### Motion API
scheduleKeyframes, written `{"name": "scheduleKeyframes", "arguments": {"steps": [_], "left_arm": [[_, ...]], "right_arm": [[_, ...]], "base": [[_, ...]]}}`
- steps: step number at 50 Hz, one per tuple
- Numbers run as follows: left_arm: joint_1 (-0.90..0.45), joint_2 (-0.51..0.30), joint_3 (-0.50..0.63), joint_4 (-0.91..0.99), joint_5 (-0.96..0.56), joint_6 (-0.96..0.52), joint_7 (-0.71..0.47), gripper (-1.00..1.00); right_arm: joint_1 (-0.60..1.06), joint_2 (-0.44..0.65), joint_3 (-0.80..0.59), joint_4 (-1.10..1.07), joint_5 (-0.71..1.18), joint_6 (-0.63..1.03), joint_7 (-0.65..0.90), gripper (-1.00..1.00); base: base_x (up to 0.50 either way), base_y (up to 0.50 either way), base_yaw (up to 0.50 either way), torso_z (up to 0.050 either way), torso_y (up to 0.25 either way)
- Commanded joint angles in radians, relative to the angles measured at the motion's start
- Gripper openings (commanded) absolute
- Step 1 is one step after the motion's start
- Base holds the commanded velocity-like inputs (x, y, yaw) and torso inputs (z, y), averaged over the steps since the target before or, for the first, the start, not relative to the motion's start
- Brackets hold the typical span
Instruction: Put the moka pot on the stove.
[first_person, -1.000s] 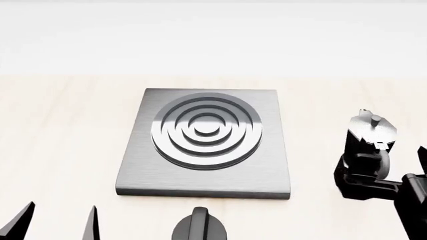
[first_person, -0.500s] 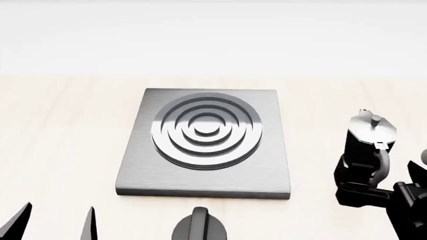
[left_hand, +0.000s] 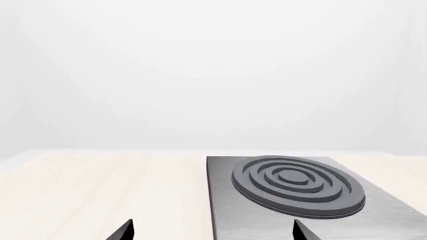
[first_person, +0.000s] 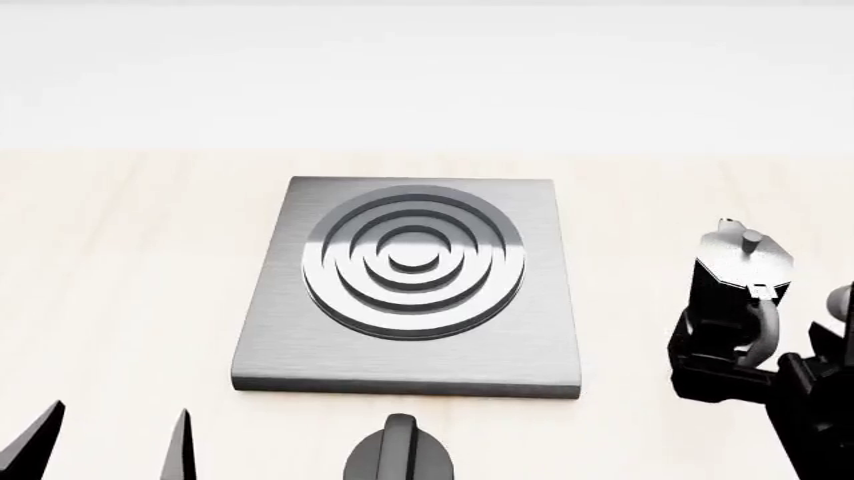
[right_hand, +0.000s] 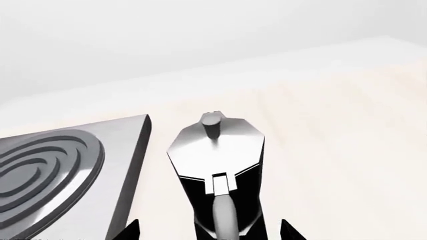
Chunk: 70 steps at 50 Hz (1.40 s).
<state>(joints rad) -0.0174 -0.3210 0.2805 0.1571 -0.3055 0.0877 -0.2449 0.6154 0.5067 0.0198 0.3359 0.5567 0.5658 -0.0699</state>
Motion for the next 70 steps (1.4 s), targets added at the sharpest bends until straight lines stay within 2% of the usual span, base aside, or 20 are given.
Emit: {"name": "scheduleKeyframes", "arguments": {"steps": [1,25,44,64,65,70], "left_arm": [[-0.008,-0.003,0.003,-0.002,-0.004,-0.005,-0.002,1.00],[-0.009,-0.011,0.006,0.007,-0.008,-0.009,-0.010,1.00],[-0.024,-0.012,0.010,-0.003,-0.014,-0.012,-0.012,1.00],[-0.021,-0.019,0.010,0.000,-0.021,-0.011,-0.017,1.00],[-0.021,-0.019,0.010,0.000,-0.021,-0.011,-0.017,1.00],[-0.023,-0.020,0.010,-0.001,-0.024,-0.010,-0.017,1.00]], "right_arm": [[0.027,-0.009,-0.020,0.078,-0.026,-0.026,-0.010,1.00],[0.060,-0.001,-0.034,0.181,-0.049,-0.053,-0.033,1.00],[0.152,-0.030,-0.072,0.352,-0.093,-0.133,-0.082,1.00],[0.155,-0.033,-0.090,0.331,-0.087,-0.116,-0.108,1.00],[0.154,-0.033,-0.090,0.327,-0.085,-0.113,-0.109,-1.00],[0.149,-0.029,-0.095,0.305,-0.082,-0.099,-0.111,-1.00]], "base": [[0.00,0.00,0.00,0.000,0.000],[0.00,0.00,0.00,0.000,0.000],[0.00,0.00,0.00,0.000,0.000],[0.00,0.00,0.00,0.000,0.000],[0.00,0.00,0.00,0.000,0.000],[0.00,0.00,0.00,0.000,0.000]]}}
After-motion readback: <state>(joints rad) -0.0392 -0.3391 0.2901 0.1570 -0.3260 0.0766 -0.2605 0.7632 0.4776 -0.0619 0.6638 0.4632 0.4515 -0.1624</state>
